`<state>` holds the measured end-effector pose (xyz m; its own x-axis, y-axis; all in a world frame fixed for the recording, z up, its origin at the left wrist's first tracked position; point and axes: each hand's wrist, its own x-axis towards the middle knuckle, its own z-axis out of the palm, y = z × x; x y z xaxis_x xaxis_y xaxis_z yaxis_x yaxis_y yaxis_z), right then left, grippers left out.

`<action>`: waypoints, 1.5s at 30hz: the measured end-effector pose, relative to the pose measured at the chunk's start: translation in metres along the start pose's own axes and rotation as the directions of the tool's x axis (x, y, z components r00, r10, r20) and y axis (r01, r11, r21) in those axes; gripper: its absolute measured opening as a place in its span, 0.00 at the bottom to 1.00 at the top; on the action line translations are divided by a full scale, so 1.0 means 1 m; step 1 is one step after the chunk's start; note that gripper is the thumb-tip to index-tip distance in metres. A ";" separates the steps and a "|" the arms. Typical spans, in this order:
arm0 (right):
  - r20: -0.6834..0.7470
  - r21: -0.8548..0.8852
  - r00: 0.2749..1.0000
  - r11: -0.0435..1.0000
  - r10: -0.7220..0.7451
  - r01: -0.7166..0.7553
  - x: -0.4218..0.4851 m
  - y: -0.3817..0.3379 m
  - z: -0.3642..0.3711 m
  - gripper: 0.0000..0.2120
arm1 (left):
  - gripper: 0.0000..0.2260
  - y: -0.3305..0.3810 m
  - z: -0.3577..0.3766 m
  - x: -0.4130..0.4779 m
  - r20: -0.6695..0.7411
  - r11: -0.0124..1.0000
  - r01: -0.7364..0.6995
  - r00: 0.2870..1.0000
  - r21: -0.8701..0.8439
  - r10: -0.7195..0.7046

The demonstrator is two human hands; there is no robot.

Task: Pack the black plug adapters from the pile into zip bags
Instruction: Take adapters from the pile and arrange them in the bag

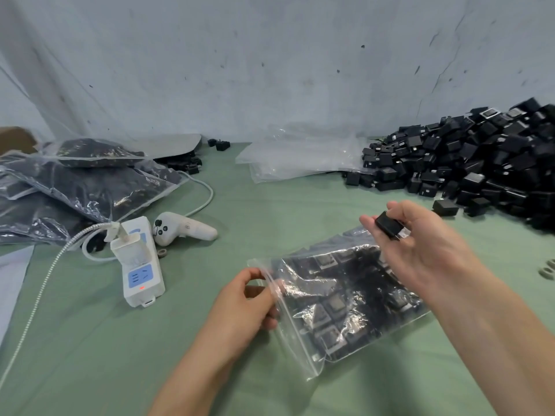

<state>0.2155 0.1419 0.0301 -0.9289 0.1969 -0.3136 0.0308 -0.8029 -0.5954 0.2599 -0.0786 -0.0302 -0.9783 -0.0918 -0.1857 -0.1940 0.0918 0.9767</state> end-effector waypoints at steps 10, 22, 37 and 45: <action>-0.043 -0.026 0.999 0.999 0.024 -0.025 0.001 0.002 -0.002 0.08 | 0.06 0.001 0.016 -0.003 0.078 0.985 0.004 0.997 -0.174 0.009; -0.070 -0.068 0.998 0.998 -0.003 -0.001 0.005 -0.001 -0.007 0.08 | 0.14 0.003 0.006 0.004 0.037 0.883 0.113 0.993 -0.455 -0.109; 0.520 -0.798 0.767 0.107 -0.376 0.593 0.003 0.018 -0.026 0.07 | 0.06 0.004 0.020 0.002 0.079 0.856 0.150 0.989 -0.495 -0.128; 0.566 -0.805 0.750 -0.037 -0.342 0.592 0.013 0.019 -0.039 0.09 | 0.12 0.005 0.016 0.008 0.161 0.773 0.246 0.969 -0.584 -0.187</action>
<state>0.2183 0.1511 -0.0148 -0.9160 0.1035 0.3876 -0.2535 0.5994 -0.7592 0.2501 -0.0632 -0.0282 -0.9235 0.0533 -0.3798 -0.3484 -0.5309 0.7725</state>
